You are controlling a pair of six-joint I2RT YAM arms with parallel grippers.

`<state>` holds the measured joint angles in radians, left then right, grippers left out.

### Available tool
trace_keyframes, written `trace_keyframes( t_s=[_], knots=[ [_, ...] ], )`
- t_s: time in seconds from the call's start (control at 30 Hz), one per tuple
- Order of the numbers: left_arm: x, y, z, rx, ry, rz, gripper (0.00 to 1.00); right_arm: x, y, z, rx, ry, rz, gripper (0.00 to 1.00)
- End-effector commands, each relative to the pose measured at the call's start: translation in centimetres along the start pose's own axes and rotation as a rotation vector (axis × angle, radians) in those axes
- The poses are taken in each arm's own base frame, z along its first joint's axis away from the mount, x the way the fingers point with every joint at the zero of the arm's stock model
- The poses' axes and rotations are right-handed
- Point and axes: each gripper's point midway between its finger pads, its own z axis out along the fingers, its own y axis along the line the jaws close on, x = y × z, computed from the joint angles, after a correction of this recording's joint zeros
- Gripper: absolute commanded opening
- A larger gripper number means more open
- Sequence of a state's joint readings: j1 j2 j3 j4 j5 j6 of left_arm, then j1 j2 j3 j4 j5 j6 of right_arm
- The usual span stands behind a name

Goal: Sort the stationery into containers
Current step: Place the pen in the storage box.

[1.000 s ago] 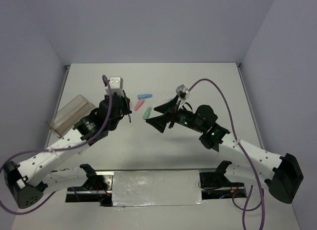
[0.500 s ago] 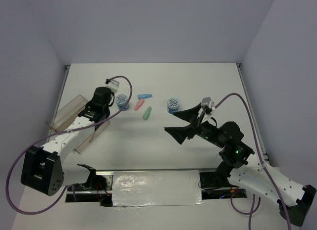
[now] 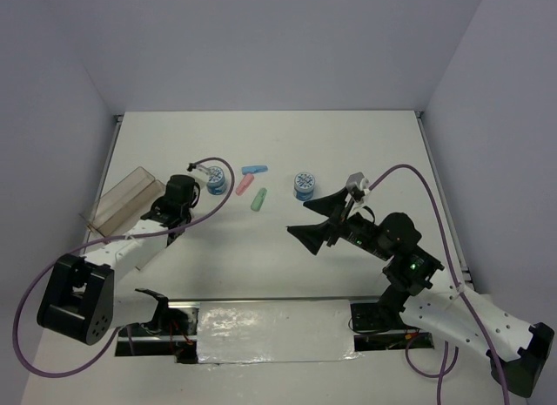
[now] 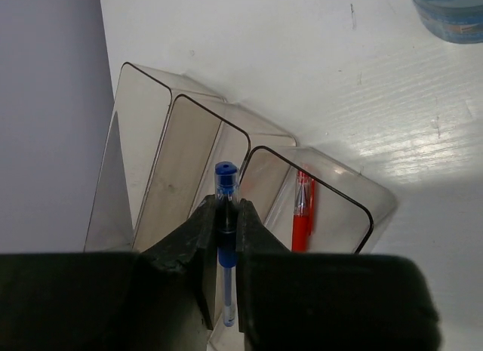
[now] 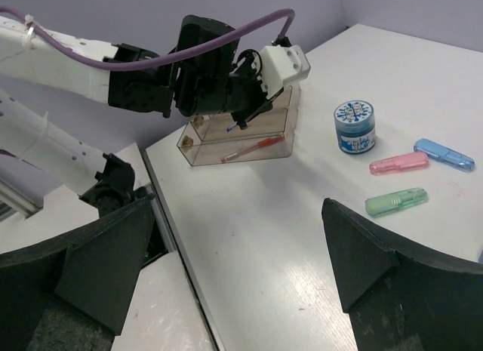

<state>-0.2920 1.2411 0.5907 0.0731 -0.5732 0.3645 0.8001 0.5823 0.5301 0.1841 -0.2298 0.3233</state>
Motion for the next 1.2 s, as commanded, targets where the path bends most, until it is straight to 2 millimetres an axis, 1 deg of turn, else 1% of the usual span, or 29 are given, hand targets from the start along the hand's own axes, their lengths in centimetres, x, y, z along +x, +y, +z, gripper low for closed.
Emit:
trace_keyframes(
  t_s=[0.0, 0.07, 0.1, 0.13, 0.17, 0.2, 0.33, 0.4, 0.43, 0.47, 0.5, 0.53, 0.6, 0.63, 0.7, 0.73, 0.77, 0.8, 0.83, 0.87, 0.9, 0.93, 1.0, 1.03, 1.07, 1.1, 1.13, 1.17],
  knots=[
    [-1.0, 0.5, 0.1, -0.021, -0.036, -0.071, 0.21, -1.0, -0.1, -0.1, 0.007, -0.031, -0.022, 1.0],
    [-0.8, 0.4, -0.1, -0.014, -0.031, -0.07, 0.23, -1.0, -0.1, -0.1, 0.011, -0.031, -0.021, 1.0],
    [-0.6, 0.4, -0.1, -0.013, -0.023, -0.074, 0.27, -1.0, -0.1, -0.1, 0.01, -0.032, -0.023, 1.0],
    [0.0, 0.2, -0.2, -0.009, -0.007, -0.067, 0.36, -1.0, -0.1, 0.0, 0.011, -0.031, -0.023, 1.0],
    [0.1, 0.3, -0.3, -0.009, -0.007, -0.069, 0.59, -1.2, -0.1, 0.0, 0.011, -0.034, -0.024, 1.0],
    [0.2, 0.3, -0.4, -0.008, -0.005, -0.066, 0.61, -1.2, 0.0, 0.0, 0.007, -0.036, -0.023, 1.0],
    [0.4, 1.2, -0.9, -0.045, -0.017, -0.085, 0.62, -1.2, 0.0, 0.3, 0.001, -0.031, -0.019, 1.0],
    [0.0, 1.9, -1.2, -0.064, -0.034, -0.106, 0.63, -1.1, 0.0, 0.4, 0.0, -0.029, -0.016, 1.0],
    [-0.6, 2.6, -1.6, -0.085, -0.051, -0.124, 0.63, -1.2, 0.0, 0.4, 0.002, -0.032, -0.017, 1.0],
    [-1.0, 3.1, -1.8, -0.103, -0.062, -0.143, 0.87, -1.2, 0.1, 0.4, -0.002, -0.033, -0.016, 1.0],
    [-1.6, 3.8, -2.1, -0.118, -0.079, -0.155, 0.99, -1.2, 0.0, 0.4, 0.002, -0.033, -0.015, 1.0],
    [-3.0, 5.3, -3.0, -0.151, -0.119, -0.187, 0.99, -1.1, 0.0, 0.4, 0.002, -0.031, -0.014, 1.0],
    [-4.5, 6.9, -4.0, -0.188, -0.165, -0.239, 0.99, -1.0, -0.2, 0.4, 0.009, -0.026, -0.017, 1.0],
    [-6.2, 8.6, -5.3, -0.215, -0.218, -0.301, 0.99, -1.0, -0.2, 0.5, 0.014, -0.023, -0.016, 1.0],
    [-8.1, 9.8, -6.5, -0.218, -0.29, -0.463, 0.99, -1.0, -0.4, 0.5, 0.023, -0.018, -0.015, 1.0],
    [-9.4, 10.8, -7.7, -0.215, -0.332, -0.573, 0.99, -1.0, -0.4, 0.6, 0.025, -0.017, -0.013, 1.0],
    [-10.5, 9.9, -7.9, -0.143, -0.363, -0.772, 0.99, -0.9, -0.5, 0.6, 0.031, -0.015, -0.01, 1.0],
    [-11.6, 9.1, -8.2, -0.069, -0.384, -0.802, 0.99, -1.1, -0.5, 0.6, 0.031, -0.016, -0.009, 1.0],
    [-12.9, 8.2, -8.4, 0.015, -0.395, -0.788, 0.99, -1.1, -0.5, 0.7, 0.035, -0.014, -0.007, 1.0],
    [-14.4, 6.4, -8.5, 0.138, -0.415, -0.762, 0.99, -0.9, -0.6, 0.7, 0.036, -0.006, 0.001, 1.0],
    [-15.1, 5.6, -8.4, 0.191, -0.405, -0.752, 0.99, -0.9, -0.5, 0.7, 0.033, -0.003, 0.005, 1.0],
    [-15.8, 4.7, -7.6, 0.238, -0.348, -0.74, 0.99, -0.9, -0.4, 0.7, 0.031, -0.002, 0.008, 1.0],
    [-16.9, 3.4, -6.7, 0.308, -0.289, -0.733, 0.99, -0.5, -0.5, 0.6, 0.038, 0.006, 0.018, 1.0],
    [-18.0, 2.8, -5.5, 0.332, -0.255, -0.73, 0.99, -0.6, -0.7, 0.5, 0.044, 0.001, 0.02, 1.0],
    [-18.2, 1.8, -5.0, 0.368, -0.217, -0.752, 0.99, -0.4, -0.7, 0.5, 0.047, 0.004, 0.026, 1.0],
    [-18.9, 1.8, -4.4, 0.372, -0.213, -0.765, 0.99, -0.4, -0.8, 0.4, 0.051, 0.006, 0.028, 1.0],
    [-18.6, 0.7, -2.7, 0.363, -0.159, -0.801, 0.99, -0.2, -0.8, 0.4, 0.052, 0.013, 0.031, 1.0],
    [-17.9, 0.1, -1.9, 0.354, -0.107, -0.805, 0.99, 0.0, -0.9, 0.4, 0.056, 0.02, 0.031, 1.0]
  ],
)
